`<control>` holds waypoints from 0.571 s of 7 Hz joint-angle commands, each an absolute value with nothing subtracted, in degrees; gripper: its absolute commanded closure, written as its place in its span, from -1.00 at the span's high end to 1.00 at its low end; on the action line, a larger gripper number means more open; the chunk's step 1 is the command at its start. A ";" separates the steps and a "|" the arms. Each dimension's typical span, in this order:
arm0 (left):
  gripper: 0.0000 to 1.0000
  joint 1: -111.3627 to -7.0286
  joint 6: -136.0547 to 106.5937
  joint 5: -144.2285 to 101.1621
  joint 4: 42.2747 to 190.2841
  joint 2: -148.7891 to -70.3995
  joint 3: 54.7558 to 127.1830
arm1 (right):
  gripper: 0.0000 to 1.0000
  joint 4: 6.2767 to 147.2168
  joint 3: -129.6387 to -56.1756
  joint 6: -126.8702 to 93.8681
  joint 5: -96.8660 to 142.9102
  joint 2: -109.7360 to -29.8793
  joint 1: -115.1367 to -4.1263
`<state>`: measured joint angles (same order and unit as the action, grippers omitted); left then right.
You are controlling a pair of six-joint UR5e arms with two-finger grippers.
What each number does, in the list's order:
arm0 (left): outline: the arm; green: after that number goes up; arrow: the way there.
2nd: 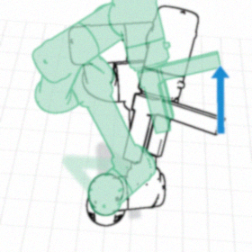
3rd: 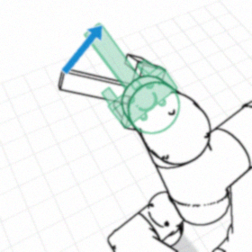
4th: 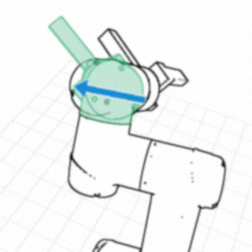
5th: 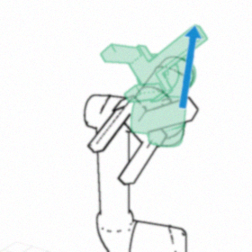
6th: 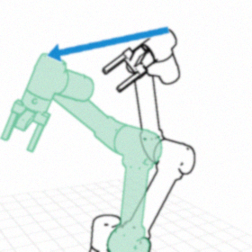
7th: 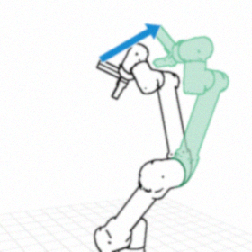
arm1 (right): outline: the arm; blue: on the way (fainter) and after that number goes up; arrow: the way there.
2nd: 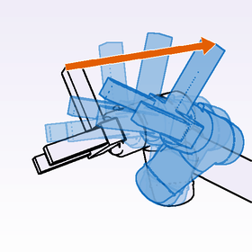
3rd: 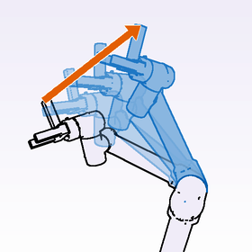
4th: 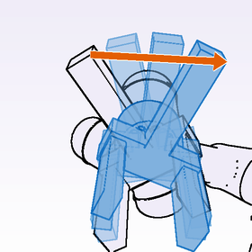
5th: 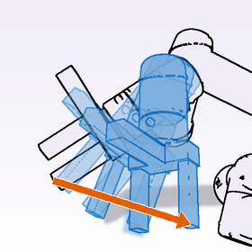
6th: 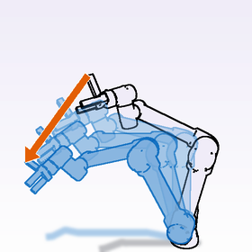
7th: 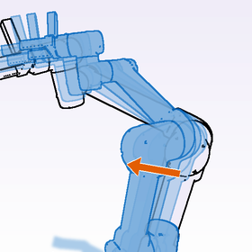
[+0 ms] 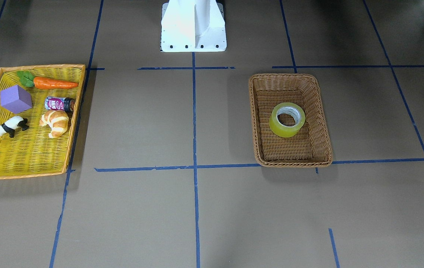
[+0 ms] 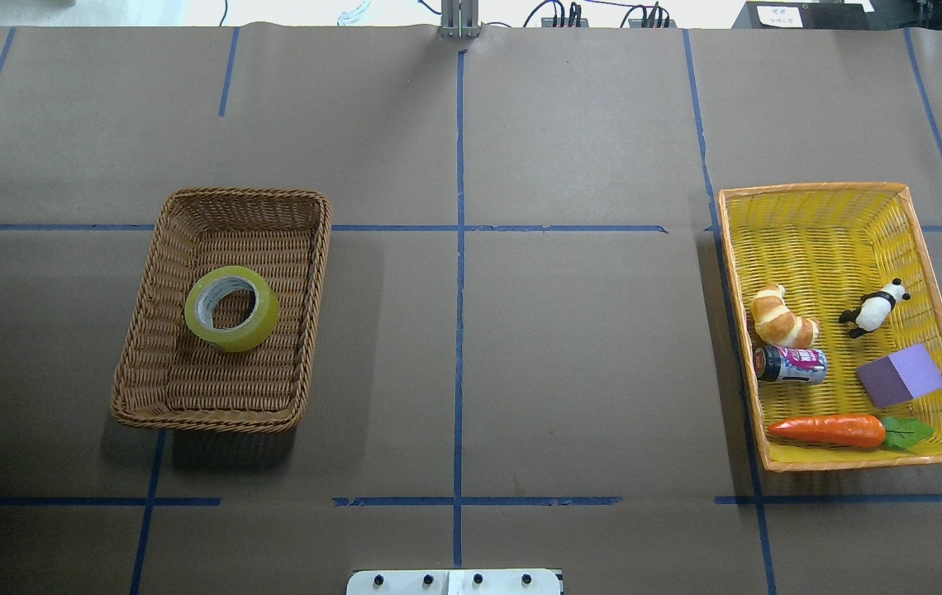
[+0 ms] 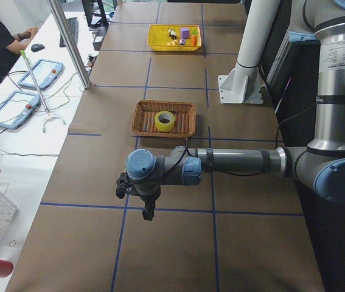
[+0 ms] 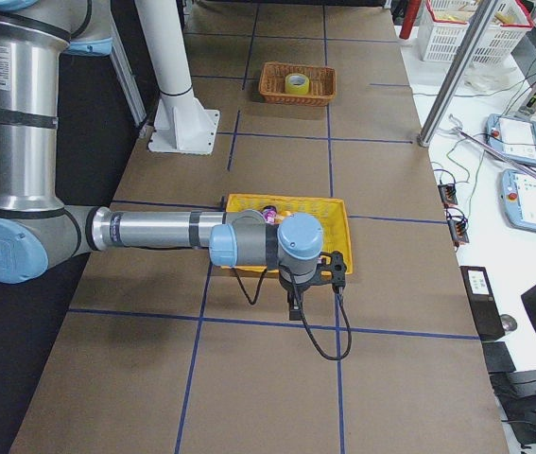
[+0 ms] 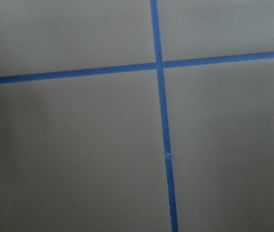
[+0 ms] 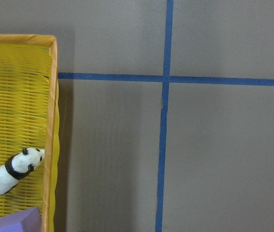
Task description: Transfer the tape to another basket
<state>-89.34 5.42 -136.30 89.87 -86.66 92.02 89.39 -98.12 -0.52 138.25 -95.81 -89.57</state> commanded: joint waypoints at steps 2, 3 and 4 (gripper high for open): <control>1.00 -89.38 4.92 -136.32 89.91 -86.66 91.67 | 0.99 89.30 -98.00 -0.27 138.08 -95.98 -89.56; 1.00 -89.38 4.92 -136.41 89.91 -86.66 91.67 | 1.00 89.30 -98.00 -0.18 138.08 -95.98 -89.65; 1.00 -89.38 4.92 -136.32 89.91 -86.66 91.67 | 1.00 89.21 -98.00 0.00 138.08 -96.06 -89.65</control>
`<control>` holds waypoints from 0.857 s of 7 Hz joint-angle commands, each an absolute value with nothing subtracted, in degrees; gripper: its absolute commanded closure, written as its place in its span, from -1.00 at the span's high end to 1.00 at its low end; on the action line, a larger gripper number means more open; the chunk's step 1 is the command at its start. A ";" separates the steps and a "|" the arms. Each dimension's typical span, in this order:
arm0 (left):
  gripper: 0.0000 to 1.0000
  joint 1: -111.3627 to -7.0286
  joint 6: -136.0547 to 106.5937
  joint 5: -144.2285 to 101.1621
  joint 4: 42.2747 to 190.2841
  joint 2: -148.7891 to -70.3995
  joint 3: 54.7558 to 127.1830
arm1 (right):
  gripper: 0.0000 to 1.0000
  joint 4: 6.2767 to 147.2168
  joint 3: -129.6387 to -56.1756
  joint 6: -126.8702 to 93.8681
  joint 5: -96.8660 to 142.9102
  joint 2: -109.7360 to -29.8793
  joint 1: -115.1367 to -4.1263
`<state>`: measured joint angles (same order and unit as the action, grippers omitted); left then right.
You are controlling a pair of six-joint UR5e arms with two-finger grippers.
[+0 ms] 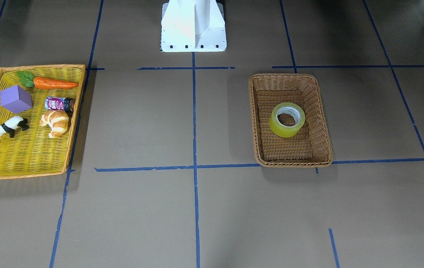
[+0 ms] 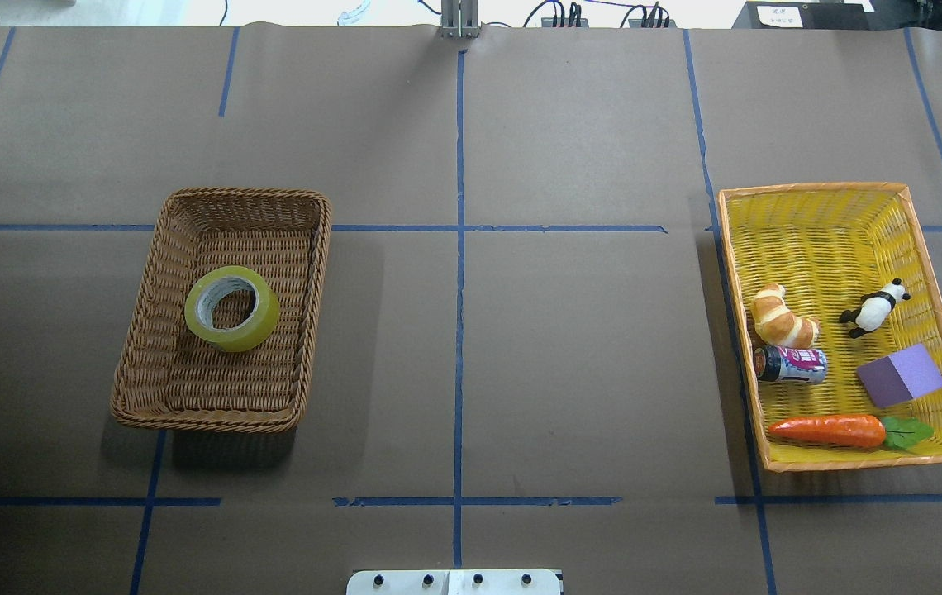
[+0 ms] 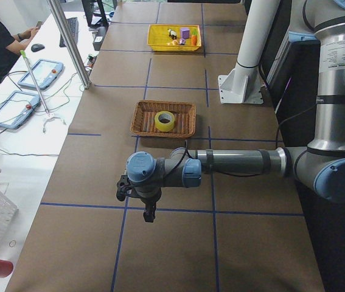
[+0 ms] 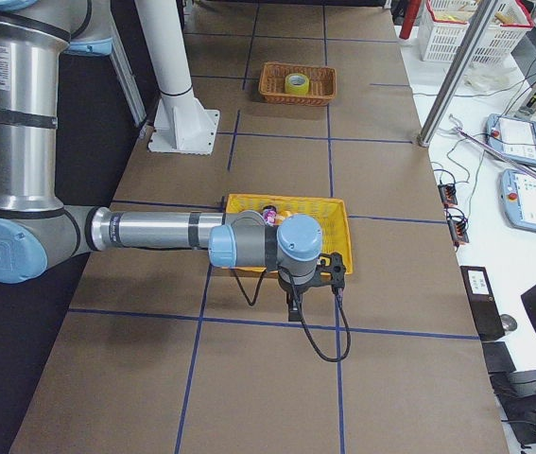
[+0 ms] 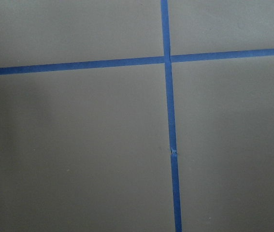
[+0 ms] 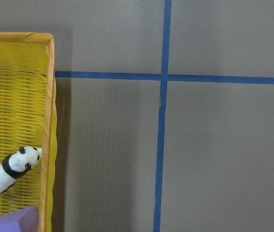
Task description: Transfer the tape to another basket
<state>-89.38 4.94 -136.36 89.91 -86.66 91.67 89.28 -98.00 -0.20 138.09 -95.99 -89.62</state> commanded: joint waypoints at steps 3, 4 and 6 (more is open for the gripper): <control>1.00 -89.38 4.92 -136.32 89.91 -86.66 91.67 | 0.99 89.30 -98.00 0.00 137.90 -96.33 -89.65; 1.00 -89.38 4.92 -136.32 89.91 -86.66 91.67 | 1.00 89.30 -98.00 0.09 137.47 -96.33 -89.65; 1.00 -89.38 4.92 -136.41 89.91 -86.66 91.67 | 0.99 89.65 -97.91 0.09 137.37 -96.59 -89.65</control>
